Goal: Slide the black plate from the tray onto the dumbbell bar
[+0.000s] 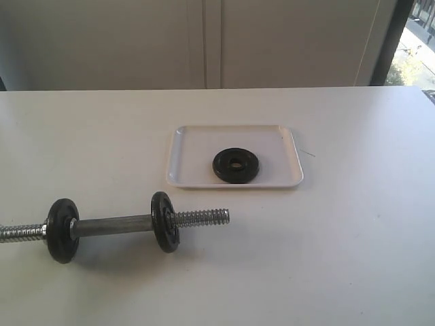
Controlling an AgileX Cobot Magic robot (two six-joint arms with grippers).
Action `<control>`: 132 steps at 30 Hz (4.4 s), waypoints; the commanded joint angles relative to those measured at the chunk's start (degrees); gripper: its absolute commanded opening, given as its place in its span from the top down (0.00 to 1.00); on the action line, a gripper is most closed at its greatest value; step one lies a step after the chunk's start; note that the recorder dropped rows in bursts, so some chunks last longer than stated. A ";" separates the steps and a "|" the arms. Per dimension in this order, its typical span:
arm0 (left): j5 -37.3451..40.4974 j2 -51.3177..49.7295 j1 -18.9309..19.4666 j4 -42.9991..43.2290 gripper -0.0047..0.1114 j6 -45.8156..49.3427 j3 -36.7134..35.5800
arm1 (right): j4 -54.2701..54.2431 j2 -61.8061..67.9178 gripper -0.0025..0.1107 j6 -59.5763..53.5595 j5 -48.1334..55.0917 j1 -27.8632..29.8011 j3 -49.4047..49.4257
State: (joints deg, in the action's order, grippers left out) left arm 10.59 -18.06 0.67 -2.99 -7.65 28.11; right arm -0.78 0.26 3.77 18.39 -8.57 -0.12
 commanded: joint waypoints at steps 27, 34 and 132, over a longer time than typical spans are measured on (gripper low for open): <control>50.08 -60.40 -25.74 -2.57 0.96 36.78 35.38 | 0.36 -0.26 0.97 -0.03 -0.46 -0.19 0.12; 48.67 -64.05 -28.13 -4.65 0.96 59.70 35.27 | 0.36 -0.26 0.97 -0.03 -0.46 -0.19 0.12; 4.57 -79.64 -28.76 -16.35 0.32 76.94 23.33 | 0.28 -0.26 0.97 0.09 -0.46 -0.18 0.12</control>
State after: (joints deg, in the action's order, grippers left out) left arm 14.07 -97.75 -27.83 -18.39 69.19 51.86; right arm -0.78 0.26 3.77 18.39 -8.57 -0.12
